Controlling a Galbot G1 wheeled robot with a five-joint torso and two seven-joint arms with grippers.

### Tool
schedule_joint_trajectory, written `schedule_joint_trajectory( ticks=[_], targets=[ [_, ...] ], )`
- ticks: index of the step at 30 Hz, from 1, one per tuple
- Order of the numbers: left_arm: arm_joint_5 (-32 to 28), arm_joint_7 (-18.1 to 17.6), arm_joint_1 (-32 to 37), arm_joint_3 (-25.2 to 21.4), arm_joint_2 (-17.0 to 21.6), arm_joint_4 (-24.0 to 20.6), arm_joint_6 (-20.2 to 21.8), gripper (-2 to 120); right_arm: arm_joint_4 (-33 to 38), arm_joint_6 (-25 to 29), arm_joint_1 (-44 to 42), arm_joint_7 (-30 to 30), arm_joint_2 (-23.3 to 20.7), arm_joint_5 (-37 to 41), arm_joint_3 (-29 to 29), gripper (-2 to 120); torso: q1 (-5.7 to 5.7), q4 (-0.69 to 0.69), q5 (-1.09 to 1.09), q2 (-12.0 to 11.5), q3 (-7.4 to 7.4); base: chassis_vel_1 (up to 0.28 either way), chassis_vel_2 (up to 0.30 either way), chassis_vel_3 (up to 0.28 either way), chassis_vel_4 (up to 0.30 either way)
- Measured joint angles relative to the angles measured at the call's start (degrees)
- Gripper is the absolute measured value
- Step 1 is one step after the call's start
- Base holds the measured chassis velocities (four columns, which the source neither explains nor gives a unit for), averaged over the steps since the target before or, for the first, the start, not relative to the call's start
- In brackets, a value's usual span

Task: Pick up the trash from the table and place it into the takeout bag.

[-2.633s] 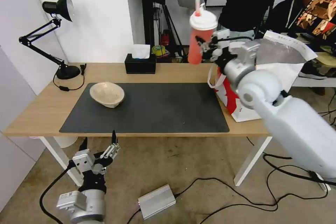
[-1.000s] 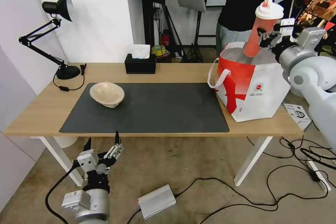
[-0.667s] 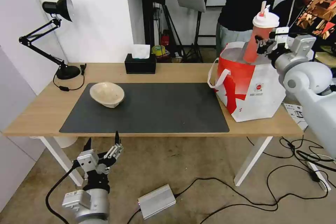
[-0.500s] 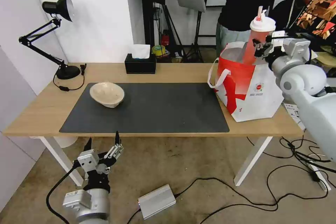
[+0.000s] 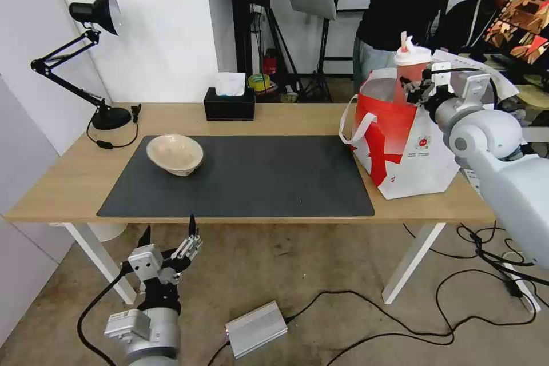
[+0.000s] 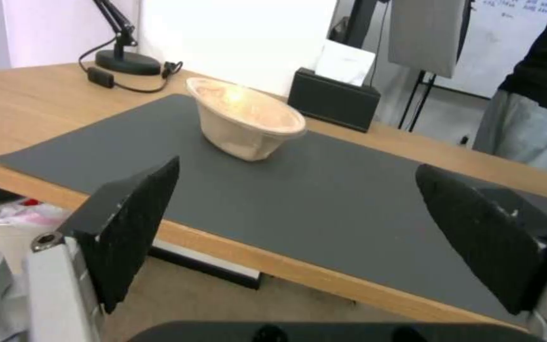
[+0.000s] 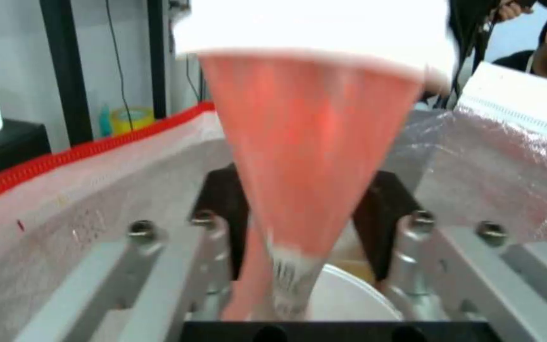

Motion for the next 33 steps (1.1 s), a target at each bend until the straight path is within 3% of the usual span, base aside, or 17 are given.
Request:
schedule_joint_trajectory(
  ticks=[1,3,5,8,11,13,17,33],
  targets=[
    [0.00,-0.01,0.00,0.00,0.00,0.02,0.00,100,0.01,-0.24,0.09,0.06,-0.02,0.02,-0.10,43,0.00,0.00,0.00,0.00,0.00,0.000,0.000,0.000,0.000],
    [-0.01,-0.03,-0.05,0.00,0.00,0.07,0.00,100,0.34,-2.62,0.72,0.86,-0.30,0.18,-0.70,59,0.00,0.01,0.00,0.00,0.00,0.000,0.000,0.000,0.000],
    [-0.02,-0.03,-0.06,0.00,0.00,0.07,0.00,100,0.40,-2.94,0.78,0.91,-0.33,0.19,-0.73,60,0.00,0.00,0.00,0.00,0.00,0.000,0.000,0.000,0.000],
    [-0.09,-0.05,-0.28,-0.02,0.00,0.07,0.00,100,1.54,-10.88,2.42,1.44,-0.91,0.87,-1.09,77,0.00,0.00,-0.01,0.00,0.00,0.000,0.000,0.000,0.000],
    [-0.12,-0.06,-0.37,-0.03,0.00,0.07,0.01,100,1.59,-12.75,3.25,1.99,-1.01,1.27,-1.51,84,0.00,0.00,0.00,0.00,0.00,0.000,0.000,0.000,0.000],
    [-0.13,-0.07,-0.43,0.09,0.00,0.11,0.03,100,1.57,-14.24,4.26,2.33,-1.56,1.64,-2.29,95,0.00,0.00,0.00,0.00,0.00,0.000,0.000,0.000,0.000],
    [-0.15,-0.07,-0.54,0.13,0.00,0.16,0.05,100,1.34,-14.29,4.85,2.35,-2.13,1.68,-3.05,100,0.00,0.00,0.00,0.00,0.00,0.000,0.000,0.000,0.000],
    [-0.12,-0.08,-1.18,0.87,0.00,0.77,0.12,100,0.82,-14.10,8.04,1.68,-4.89,1.75,-7.01,100,0.00,0.00,0.00,0.00,0.00,0.000,0.000,0.000,0.000]
  ],
)
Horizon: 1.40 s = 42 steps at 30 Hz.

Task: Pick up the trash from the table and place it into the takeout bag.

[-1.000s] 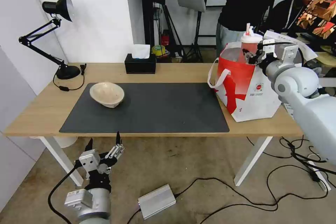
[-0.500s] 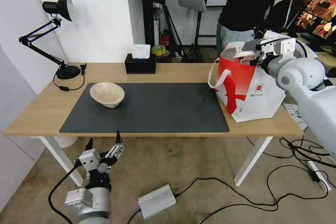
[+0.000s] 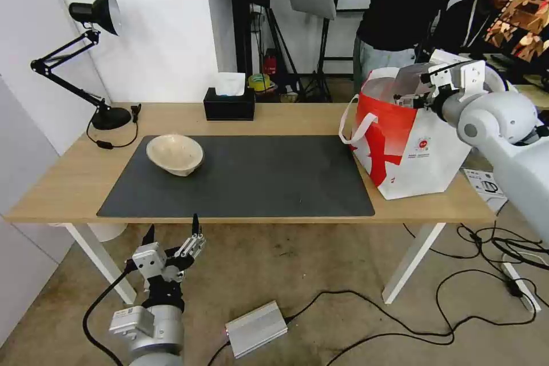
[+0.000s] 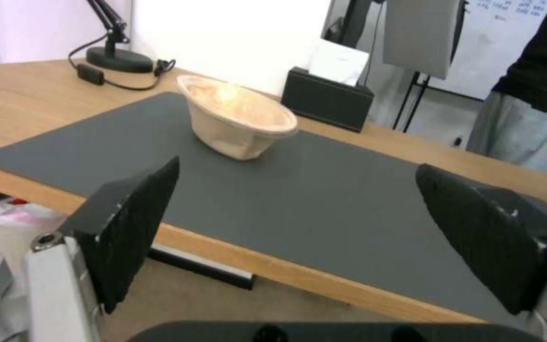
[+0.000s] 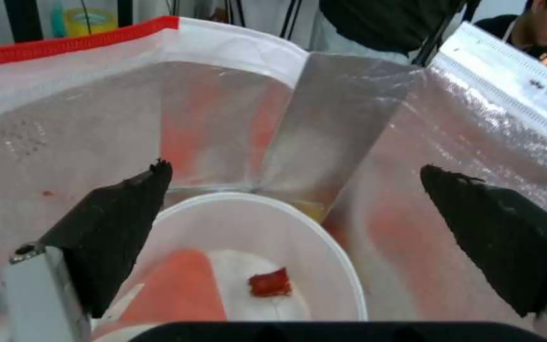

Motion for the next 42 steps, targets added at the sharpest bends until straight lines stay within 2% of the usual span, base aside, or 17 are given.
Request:
schedule_joint_trajectory(
  ticks=[10,18,24,27,28,31,32,35,36,39,42],
  targets=[
    [0.01,-0.04,0.13,-0.17,0.00,-0.20,0.03,100,-0.17,0.14,-0.33,0.08,-0.04,-0.04,0.23,100,0.00,0.00,0.00,0.00,0.00,0.000,0.000,0.000,0.000],
    [0.02,-0.06,0.63,-0.43,0.00,-0.72,0.03,100,2.72,0.80,-2.77,1.24,-0.06,1.50,3.26,100,0.00,0.00,0.00,0.00,0.00,0.000,0.000,0.000,0.000],
    [0.03,-0.06,0.95,-0.57,0.00,-1.19,0.03,100,5.65,5.86,-5.59,4.12,0.22,2.91,5.85,100,0.00,0.00,-0.01,0.00,0.00,0.000,0.000,0.000,0.000],
    [0.03,-0.07,1.27,-0.76,0.00,-1.61,0.00,100,9.25,18.19,-9.80,7.25,0.64,3.76,7.79,100,0.00,0.00,-0.01,0.00,0.00,0.000,0.000,0.000,0.000],
    [0.03,-0.07,1.27,-0.76,0.00,-1.61,0.00,100,9.25,18.19,-9.80,7.25,0.64,3.76,7.79,100,0.00,0.00,-0.01,0.00,0.00,0.000,0.000,0.000,0.000],
    [0.03,-0.07,1.48,-1.04,0.00,-1.95,-0.05,100,12.96,28.34,-14.55,8.53,1.37,2.92,9.66,100,0.00,0.00,-0.01,0.00,0.00,0.000,0.000,0.000,0.000],
    [0.03,-0.07,1.48,-1.04,0.00,-1.95,-0.05,100,12.96,28.34,-14.55,8.53,1.37,2.92,9.66,100,0.00,0.00,-0.01,0.00,0.00,0.000,0.000,0.000,0.000],
    [0.03,-0.07,1.73,-1.11,0.00,-2.05,-0.18,100,16.07,36.27,-20.07,9.71,2.51,0.47,11.54,100,0.00,0.01,0.00,0.00,0.00,0.000,0.000,0.000,0.000],
    [0.03,-0.07,1.73,-1.11,0.00,-2.05,-0.18,100,16.07,36.27,-20.07,9.71,2.51,0.47,11.54,100,0.00,0.01,0.00,0.00,0.00,0.000,0.000,0.000,0.000],
    [0.03,-0.07,1.80,-1.19,-0.01,-2.15,-0.37,100,18.83,41.94,-25.97,10.02,3.32,-2.10,13.43,100,0.00,-0.01,0.00,0.00,0.00,0.000,0.000,0.000,0.000],
    [0.03,-0.07,1.79,-1.29,-0.02,-2.19,-0.44,100,20.06,44.84,-28.74,9.73,3.73,-3.07,14.25,100,0.00,0.00,-0.01,0.00,0.00,0.000,0.000,0.000,0.000]
  ],
)
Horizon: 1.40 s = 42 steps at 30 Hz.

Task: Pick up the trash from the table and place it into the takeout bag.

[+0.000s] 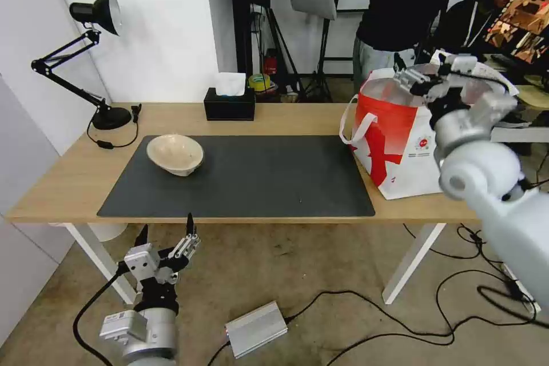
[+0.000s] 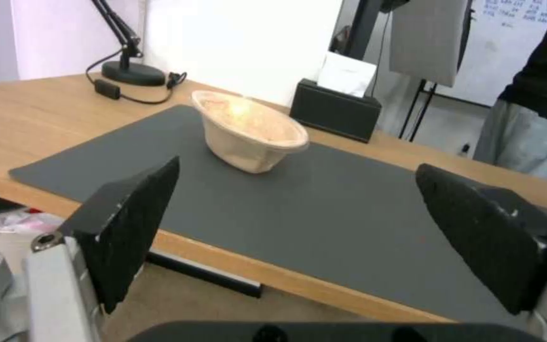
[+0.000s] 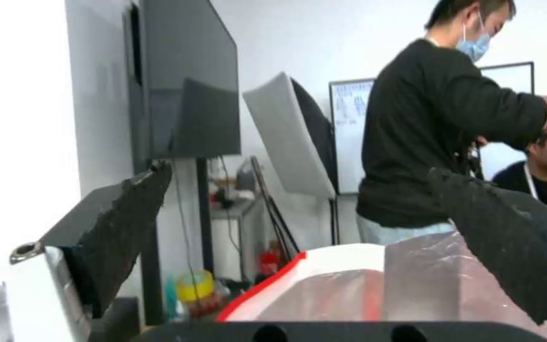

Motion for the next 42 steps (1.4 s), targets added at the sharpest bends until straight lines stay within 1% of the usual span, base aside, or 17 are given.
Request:
schedule_joint_trajectory(
  ticks=[3,4,7,12,13,15,18,21,23,27,35,42],
  targets=[
    [0.03,0.00,0.28,0.01,-0.01,-0.24,-0.14,100,1.86,4.36,-3.78,-2.30,0.80,-0.68,0.65,100,0.00,0.00,0.00,0.00,0.00,0.000,0.000,0.000,0.000],
    [0.03,0.00,0.28,0.01,-0.01,-0.24,-0.14,100,1.86,4.36,-3.78,-2.30,0.80,-0.68,0.65,100,0.00,0.00,0.00,0.00,0.00,0.000,0.000,0.000,0.000],
    [0.04,0.00,0.60,0.01,-0.02,-0.58,-0.23,100,3.57,6.56,-6.48,-1.90,1.88,-2.89,0.84,100,0.00,0.01,0.00,0.00,0.00,0.000,0.000,0.000,0.000],
    [0.07,0.00,0.76,0.16,-0.02,-0.80,-0.35,100,6.54,7.44,-9.88,-1.50,2.63,-4.37,1.23,100,0.00,0.01,0.00,0.00,0.00,0.000,0.000,0.000,0.000],
    [0.09,0.00,0.79,0.31,-0.03,-0.95,-0.39,100,8.58,7.65,-12.43,-1.03,3.38,-5.94,1.63,100,0.00,0.00,0.00,0.01,-0.01,0.000,0.000,0.000,0.000],
    [0.10,0.00,0.81,0.32,-0.03,-0.99,-0.42,100,9.42,7.75,-13.45,-0.69,3.76,-6.88,1.69,100,0.00,-0.01,0.00,0.00,-0.01,0.000,0.000,0.000,0.000],
    [0.11,0.00,0.90,0.31,-0.02,-1.24,-0.44,100,12.63,8.34,-18.35,0.12,5.32,-10.79,1.76,100,0.00,0.00,0.01,0.00,0.01,0.000,0.000,0.000,0.000],
    [0.10,0.00,0.93,0.32,-0.03,-1.32,-0.45,100,13.79,8.47,-20.40,0.31,5.70,-12.05,1.83,100,0.00,0.01,-0.01,0.00,0.00,0.000,0.000,0.000,0.000],
    [0.16,0.02,1.02,0.46,-0.02,-1.37,-0.45,100,15.27,8.91,-24.62,0.62,6.14,-14.68,1.90,100,-0.01,0.00,0.00,0.00,0.00,0.000,0.000,0.000,0.000],
    [0.21,0.04,1.09,0.55,-0.02,-1.41,-0.45,100,15.47,9.67,-27.41,1.04,6.59,-16.79,1.42,100,0.00,0.00,0.00,0.00,0.00,0.000,0.000,0.000,0.000],
    [0.28,0.28,1.75,0.23,-0.01,-1.99,-0.48,100,15.37,10.60,-31.71,3.11,8.95,-24.05,-1.79,100,0.00,0.01,0.00,0.00,0.00,0.000,0.000,0.000,0.000],
    [0.28,0.29,2.09,0.23,0.00,-2.12,-0.52,100,15.41,10.59,-35.04,4.13,9.21,-28.07,-2.84,100,0.00,0.00,0.00,0.00,0.00,0.000,0.000,0.000,0.000]
  ],
)
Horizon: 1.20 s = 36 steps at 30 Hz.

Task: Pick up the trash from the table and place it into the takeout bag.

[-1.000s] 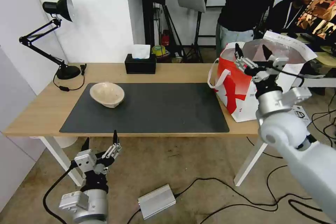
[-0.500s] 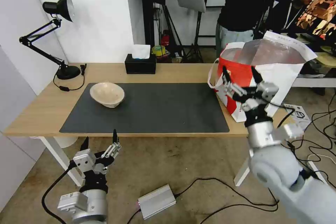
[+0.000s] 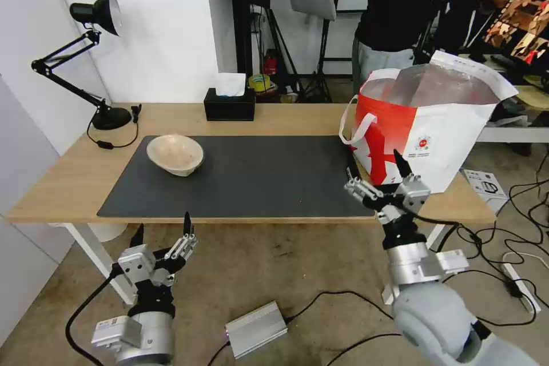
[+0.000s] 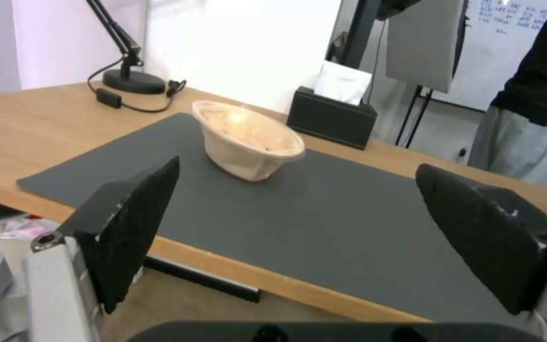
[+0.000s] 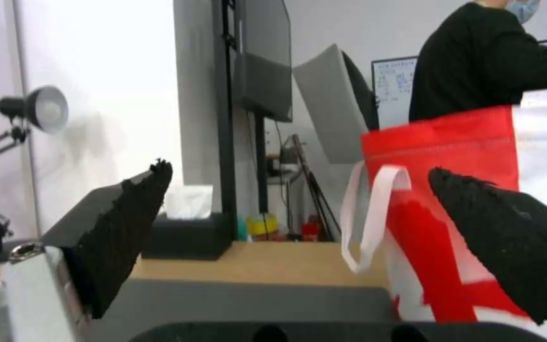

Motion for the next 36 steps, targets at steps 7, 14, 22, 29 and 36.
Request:
schedule_joint_trajectory(
  ticks=[7,14,22,29,36],
  targets=[
    [0.17,-0.01,0.08,0.53,0.00,0.08,-0.15,100,0.24,-1.51,-5.31,1.45,-0.39,-1.59,-0.99,100,0.00,-0.01,0.00,0.00,0.00,0.000,0.000,0.000,0.000],
    [0.32,-0.05,0.15,0.53,0.00,0.20,-0.34,100,0.47,-3.70,-7.87,3.25,-0.36,-3.07,-1.91,100,0.00,0.00,0.00,0.00,0.00,0.000,0.000,0.000,0.000],
    [0.36,-0.11,-0.04,0.08,0.00,0.21,-0.37,100,0.67,-7.02,-10.53,5.61,-0.42,-2.99,-3.01,100,0.00,0.00,0.00,-0.01,0.00,0.000,0.000,0.000,0.000],
    [0.38,-0.19,-0.05,-0.08,-0.01,0.32,-0.38,100,0.69,-7.87,-11.25,7.09,-0.29,-3.03,-3.35,100,0.00,0.00,0.00,-0.01,0.00,0.000,0.000,0.000,0.000],
    [0.38,-0.22,0.02,-0.12,-0.02,0.31,-0.46,100,0.67,-8.48,-11.33,8.05,0.22,-3.22,-3.49,100,0.00,0.00,0.00,0.00,0.01,0.000,0.000,0.000,0.000]
  ],
)
